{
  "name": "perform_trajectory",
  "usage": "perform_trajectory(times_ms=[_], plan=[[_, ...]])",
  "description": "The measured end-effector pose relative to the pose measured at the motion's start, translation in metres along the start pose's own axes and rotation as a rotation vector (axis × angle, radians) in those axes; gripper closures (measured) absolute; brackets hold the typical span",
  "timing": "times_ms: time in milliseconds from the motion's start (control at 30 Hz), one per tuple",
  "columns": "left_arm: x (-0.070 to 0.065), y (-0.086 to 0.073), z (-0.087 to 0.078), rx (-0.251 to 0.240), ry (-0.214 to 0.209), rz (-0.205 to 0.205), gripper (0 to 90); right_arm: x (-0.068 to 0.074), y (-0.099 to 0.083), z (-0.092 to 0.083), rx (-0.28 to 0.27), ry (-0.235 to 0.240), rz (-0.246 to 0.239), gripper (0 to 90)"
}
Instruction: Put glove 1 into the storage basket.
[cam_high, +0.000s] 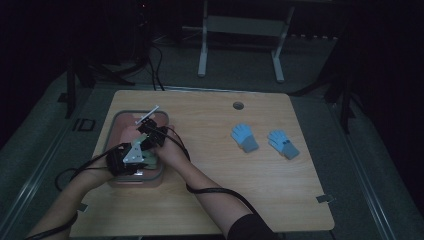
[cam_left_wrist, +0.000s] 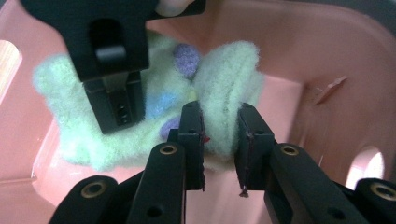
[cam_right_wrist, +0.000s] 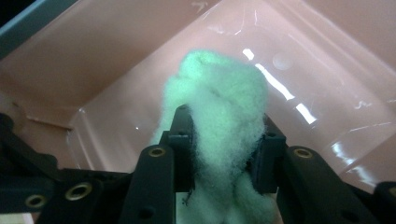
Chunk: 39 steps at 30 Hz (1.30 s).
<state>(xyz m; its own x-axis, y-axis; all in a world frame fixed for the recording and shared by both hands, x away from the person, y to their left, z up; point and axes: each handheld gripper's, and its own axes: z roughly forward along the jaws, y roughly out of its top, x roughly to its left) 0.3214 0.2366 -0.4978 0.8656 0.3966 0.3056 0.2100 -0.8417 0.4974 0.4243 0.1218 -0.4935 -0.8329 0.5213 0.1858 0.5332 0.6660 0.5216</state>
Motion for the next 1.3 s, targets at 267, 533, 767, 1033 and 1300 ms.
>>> perform_trajectory(times_ms=[267,533,767,1033,1300], plan=[[0.002,-0.002,0.0,0.012,0.002,-0.055,60.0,0.003,0.004,0.006,0.029,0.0,0.007,43.7],[-0.009,0.001,-0.012,0.009,0.035,-0.066,46.0,0.003,0.007,-0.004,0.008,0.027,-0.002,18.2],[-0.011,0.004,-0.031,-0.056,0.069,-0.128,46.0,-0.001,0.01,-0.028,-0.081,0.029,0.027,17.7],[-0.013,0.019,-0.043,-0.153,0.033,-0.182,46.1,-0.01,0.004,-0.059,-0.143,-0.008,0.035,17.3],[-0.025,0.047,-0.04,-0.167,-0.007,-0.151,46.1,-0.031,-0.017,-0.085,-0.171,-0.03,0.07,17.3]])
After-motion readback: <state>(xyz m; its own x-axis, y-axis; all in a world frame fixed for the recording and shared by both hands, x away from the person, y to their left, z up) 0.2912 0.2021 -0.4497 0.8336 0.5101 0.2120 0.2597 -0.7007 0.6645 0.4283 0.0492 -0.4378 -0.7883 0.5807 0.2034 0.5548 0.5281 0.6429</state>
